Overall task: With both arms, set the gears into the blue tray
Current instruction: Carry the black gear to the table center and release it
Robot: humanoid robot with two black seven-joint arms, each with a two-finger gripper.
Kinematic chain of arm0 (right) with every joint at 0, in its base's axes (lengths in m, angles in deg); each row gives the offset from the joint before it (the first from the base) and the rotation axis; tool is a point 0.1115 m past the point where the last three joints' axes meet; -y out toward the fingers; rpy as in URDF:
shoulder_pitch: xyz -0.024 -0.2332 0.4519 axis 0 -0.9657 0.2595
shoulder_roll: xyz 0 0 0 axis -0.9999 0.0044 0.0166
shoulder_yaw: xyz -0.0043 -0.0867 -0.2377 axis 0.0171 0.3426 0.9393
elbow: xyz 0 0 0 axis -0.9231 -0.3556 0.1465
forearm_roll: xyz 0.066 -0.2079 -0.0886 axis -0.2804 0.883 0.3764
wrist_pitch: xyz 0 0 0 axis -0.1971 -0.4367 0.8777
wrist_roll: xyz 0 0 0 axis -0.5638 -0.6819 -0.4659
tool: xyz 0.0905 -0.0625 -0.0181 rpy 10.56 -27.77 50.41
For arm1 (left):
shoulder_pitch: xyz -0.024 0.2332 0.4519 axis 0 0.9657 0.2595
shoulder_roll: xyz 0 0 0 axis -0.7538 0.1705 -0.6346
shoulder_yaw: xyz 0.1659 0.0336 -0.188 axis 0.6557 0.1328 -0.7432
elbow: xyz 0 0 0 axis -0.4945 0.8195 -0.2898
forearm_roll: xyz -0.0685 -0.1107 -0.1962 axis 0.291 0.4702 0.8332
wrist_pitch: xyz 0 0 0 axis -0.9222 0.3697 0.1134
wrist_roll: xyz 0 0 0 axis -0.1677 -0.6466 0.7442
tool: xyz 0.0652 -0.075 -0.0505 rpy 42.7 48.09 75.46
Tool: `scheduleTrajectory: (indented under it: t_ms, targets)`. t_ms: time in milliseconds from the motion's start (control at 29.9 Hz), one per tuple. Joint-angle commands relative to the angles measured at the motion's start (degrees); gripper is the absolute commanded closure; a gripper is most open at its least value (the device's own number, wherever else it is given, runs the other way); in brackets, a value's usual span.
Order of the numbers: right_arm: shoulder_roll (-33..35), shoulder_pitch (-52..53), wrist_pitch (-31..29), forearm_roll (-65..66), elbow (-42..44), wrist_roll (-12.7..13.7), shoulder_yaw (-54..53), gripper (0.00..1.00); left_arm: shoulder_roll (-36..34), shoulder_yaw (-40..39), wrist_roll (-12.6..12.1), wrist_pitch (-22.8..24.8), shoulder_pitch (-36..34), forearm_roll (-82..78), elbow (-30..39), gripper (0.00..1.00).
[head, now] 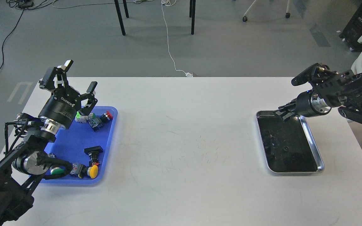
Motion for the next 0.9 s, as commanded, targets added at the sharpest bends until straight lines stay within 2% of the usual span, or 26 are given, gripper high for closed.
scheduleTrajectory:
  t_ms: [0,234,334,535,769,869]
  targets:
    - [-2.5,3.8,0.2,-0.1,-3.3,0.0,-2.0,0.83,-0.1,0.0,0.1,0.0,0.2,0.0,0.2,0.02]
    - [-16.6,4.4,1.0,-7.2,-4.3,0.0,-3.4,0.83,-1.2,-0.6,0.2,0.6,0.6,0.2,0.7,0.02]
    - [-24.1,3.8,4.5,-9.9,-4.0,0.0,-2.6,0.83,-1.6,-0.8,0.3,0.7,0.7,0.3,0.7,0.02]
    - [-24.1,3.5,8.9,-16.7,-3.9,0.0,3.0,0.83,-2.2,-0.9,0.3,0.7,0.9,0.5,1.0,0.02]
    - [-24.1,1.0,11.5,-16.8,-5.1,0.0,3.8,0.83,-2.4,-0.9,0.5,0.7,1.4,0.5,1.1,0.02]
    - [-24.1,0.9,14.4,-17.1,-8.2,0.0,3.7,0.83,-2.4,-0.9,0.5,0.7,1.4,0.5,1.1,0.02]
